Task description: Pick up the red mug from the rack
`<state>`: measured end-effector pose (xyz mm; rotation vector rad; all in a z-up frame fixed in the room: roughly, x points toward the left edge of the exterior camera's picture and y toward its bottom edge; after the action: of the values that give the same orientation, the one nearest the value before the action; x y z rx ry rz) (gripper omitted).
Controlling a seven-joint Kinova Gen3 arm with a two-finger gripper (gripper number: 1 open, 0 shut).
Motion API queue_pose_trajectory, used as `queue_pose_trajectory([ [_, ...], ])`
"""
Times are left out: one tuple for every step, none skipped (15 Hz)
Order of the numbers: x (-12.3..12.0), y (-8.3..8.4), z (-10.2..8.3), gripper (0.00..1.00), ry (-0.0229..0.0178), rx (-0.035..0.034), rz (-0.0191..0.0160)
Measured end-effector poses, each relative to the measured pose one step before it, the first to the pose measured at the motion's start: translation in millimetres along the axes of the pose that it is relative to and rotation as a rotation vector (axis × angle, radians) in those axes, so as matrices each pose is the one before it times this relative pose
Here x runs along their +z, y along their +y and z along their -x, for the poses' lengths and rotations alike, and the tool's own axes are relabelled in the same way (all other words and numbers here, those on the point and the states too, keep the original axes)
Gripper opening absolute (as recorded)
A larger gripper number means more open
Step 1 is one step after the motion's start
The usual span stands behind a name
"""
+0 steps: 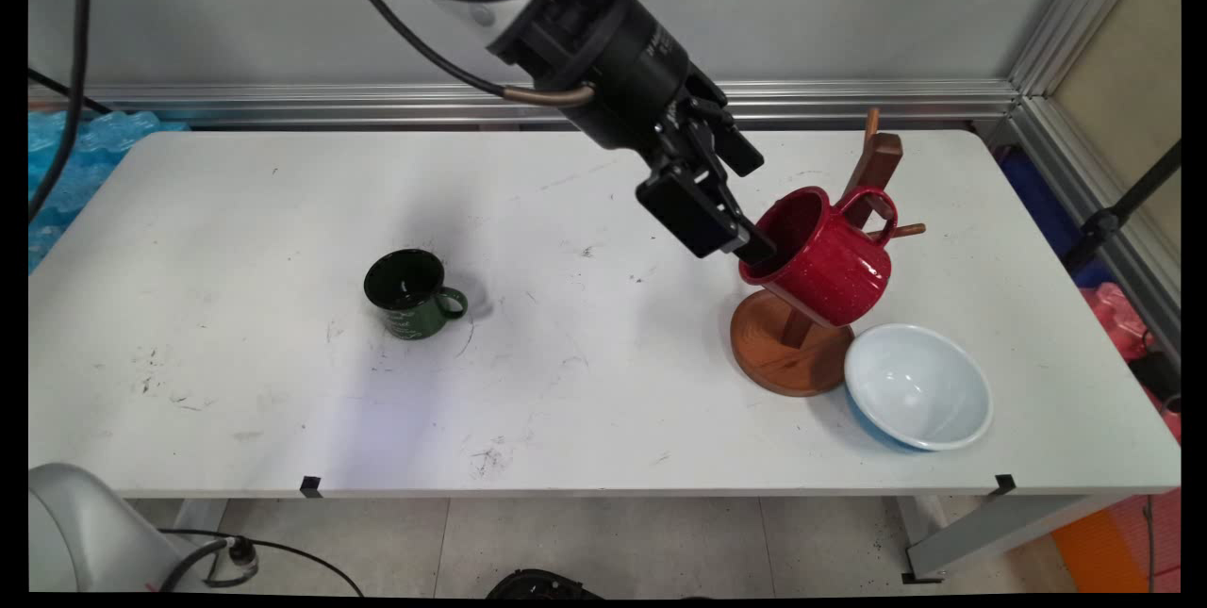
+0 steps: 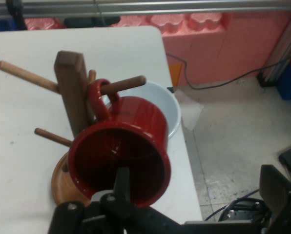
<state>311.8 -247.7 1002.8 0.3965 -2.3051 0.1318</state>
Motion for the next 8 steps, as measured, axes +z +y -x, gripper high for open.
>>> queue_pose_trajectory([
  [2.61,-0.77,-0.19,1.00,-0.00391,-0.00171,-0.00373],
  [4.43,-1.26,-0.28,1.00,-0.00660,-0.00222,-0.00549],
  [4.52,-1.11,-0.21,1.00,-0.00728,-0.00035,-0.00352],
  [3.70,-0.87,-0.10,1.00,-0.00582,0.00066,-0.00192],
  [4.21,-0.98,-0.08,1.00,-0.00707,0.00128,-0.00182],
  [3.89,-0.89,0.15,1.00,-0.00662,0.00137,-0.00176],
  [3.38,-0.67,0.19,1.00,-0.00540,0.00156,-0.00087],
  [4.02,-0.57,0.28,1.00,-0.00567,0.00248,-0.00037],
])
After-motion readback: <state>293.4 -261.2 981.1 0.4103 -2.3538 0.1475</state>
